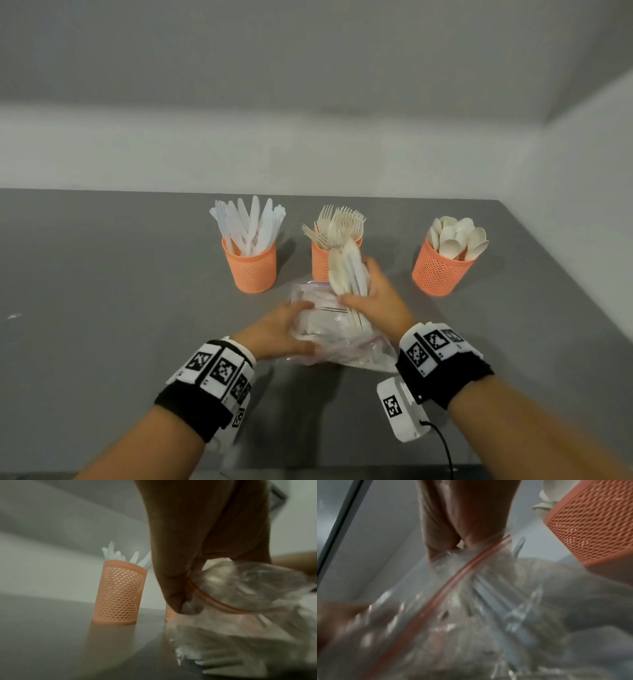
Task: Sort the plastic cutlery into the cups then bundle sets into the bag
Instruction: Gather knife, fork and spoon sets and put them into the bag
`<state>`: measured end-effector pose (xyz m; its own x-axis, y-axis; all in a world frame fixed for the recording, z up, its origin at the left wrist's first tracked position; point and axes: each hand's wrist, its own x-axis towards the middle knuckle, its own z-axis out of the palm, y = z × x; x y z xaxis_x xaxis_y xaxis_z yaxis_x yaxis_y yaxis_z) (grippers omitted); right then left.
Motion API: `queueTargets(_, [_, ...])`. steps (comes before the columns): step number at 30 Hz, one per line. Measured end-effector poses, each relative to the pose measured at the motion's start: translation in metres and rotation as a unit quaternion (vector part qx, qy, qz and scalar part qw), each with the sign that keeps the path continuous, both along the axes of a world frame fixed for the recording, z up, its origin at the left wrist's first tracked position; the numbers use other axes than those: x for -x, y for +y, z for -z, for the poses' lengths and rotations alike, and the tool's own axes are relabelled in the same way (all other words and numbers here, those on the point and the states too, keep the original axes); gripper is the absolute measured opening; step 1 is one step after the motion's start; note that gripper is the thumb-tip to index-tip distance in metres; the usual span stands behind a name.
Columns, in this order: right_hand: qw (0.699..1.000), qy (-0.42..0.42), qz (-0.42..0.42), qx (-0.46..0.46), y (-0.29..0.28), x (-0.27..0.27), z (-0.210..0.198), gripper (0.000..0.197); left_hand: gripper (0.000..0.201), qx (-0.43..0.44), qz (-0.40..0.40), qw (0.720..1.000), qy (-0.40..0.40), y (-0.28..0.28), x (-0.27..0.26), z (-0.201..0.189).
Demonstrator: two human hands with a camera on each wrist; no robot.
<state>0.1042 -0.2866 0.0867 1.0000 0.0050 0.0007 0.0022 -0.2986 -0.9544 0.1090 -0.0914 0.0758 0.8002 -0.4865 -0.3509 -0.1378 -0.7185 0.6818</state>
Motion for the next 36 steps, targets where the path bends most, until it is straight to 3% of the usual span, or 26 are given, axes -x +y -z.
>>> queueTargets(3, [0.986, -0.024, 0.09, -0.135, -0.003, -0.007, -0.019, 0.056, 0.074, -0.148, 0.011, 0.987, -0.058, -0.005, 0.005, 0.003])
queueTargets(6, [0.955, -0.047, 0.118, -0.267, -0.009, -0.009, -0.041, 0.05, 0.067, -0.207, 0.007, 0.977, -0.059, -0.009, 0.009, 0.002])
queueTargets(9, [0.942, -0.069, 0.11, -0.308, -0.016, -0.01, -0.056, 0.04, 0.065, -0.236, -0.009, 0.968, -0.089, -0.012, 0.012, -0.014])
queueTargets(11, [0.939, -0.059, 0.102, -0.322, -0.017, -0.009, -0.061, 0.04, 0.064, -0.158, -0.034, 0.976, -0.147, -0.015, 0.008, -0.028])
queueTargets(13, [0.941, -0.038, 0.087, -0.325, -0.011, -0.009, -0.063, 0.044, 0.074, 0.003, -0.058, 0.988, -0.144, -0.024, 0.005, -0.048])
queueTargets(15, [0.943, -0.015, 0.063, -0.326, 0.0, -0.006, -0.065, 0.045, 0.075, 0.173, -0.061, 0.982, -0.033, -0.038, 0.002, -0.064])
queueTargets(18, [0.952, -0.001, 0.017, -0.304, 0.015, -0.003, -0.067, 0.039, 0.061, 0.356, -0.051, 0.919, 0.162, -0.056, -0.001, -0.072])
queueTargets(22, [0.981, 0.043, -0.028, -0.186, 0.014, -0.008, -0.072, 0.035, 0.03, 0.408, -0.057, 0.883, 0.225, -0.057, -0.001, -0.06])
queueTargets(27, [0.99, 0.071, -0.084, -0.089, 0.01, -0.006, -0.068, 0.042, 0.013, 0.462, -0.102, 0.844, 0.254, -0.055, -0.001, -0.054])
queueTargets(31, [0.995, 0.025, 0.031, -0.091, 0.01, -0.001, -0.059, 0.043, 0.03, 0.491, -0.137, 0.832, 0.218, -0.054, -0.004, -0.055])
queueTargets(34, [0.999, -0.015, 0.034, -0.038, 0.01, 0.0, -0.054, 0.025, 0.031, 0.497, -0.152, 0.828, 0.21, -0.054, -0.005, -0.055])
queueTargets(36, [0.999, -0.016, 0.035, -0.016, 0.011, -0.001, -0.054, 0.024, 0.028, 0.499, -0.146, 0.827, 0.214, -0.054, -0.003, -0.056])
